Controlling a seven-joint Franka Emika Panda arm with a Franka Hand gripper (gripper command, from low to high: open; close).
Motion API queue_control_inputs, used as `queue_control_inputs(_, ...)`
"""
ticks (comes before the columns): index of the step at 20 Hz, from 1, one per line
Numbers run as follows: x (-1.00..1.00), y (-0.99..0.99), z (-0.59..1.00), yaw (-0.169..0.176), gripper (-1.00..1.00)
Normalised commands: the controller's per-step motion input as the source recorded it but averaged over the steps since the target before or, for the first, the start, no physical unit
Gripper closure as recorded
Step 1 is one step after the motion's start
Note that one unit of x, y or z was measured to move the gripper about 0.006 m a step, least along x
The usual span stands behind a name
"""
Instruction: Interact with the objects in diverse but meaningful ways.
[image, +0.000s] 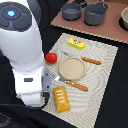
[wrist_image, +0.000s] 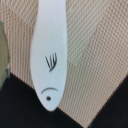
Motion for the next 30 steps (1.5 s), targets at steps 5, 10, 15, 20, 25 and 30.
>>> queue_control_inputs(5, -0.25, 0.16, -0.42, -0.101, -1.00)
queue_control_inputs(10, -0.26, 0.17, -0.39, -0.086, -1.00)
queue_control_inputs(15, -0.31, 0.14, -0.44, -0.075, 1.00)
queue_control_inputs(20, -0.30, 0.15, -0.43, -0.052, 1.00)
queue_control_inputs(25, -0.38, 0.14, -0.48, -0.025, 1.00)
queue_control_inputs(30, -0.39, 0.13, -0.44, -0.014, 1.00)
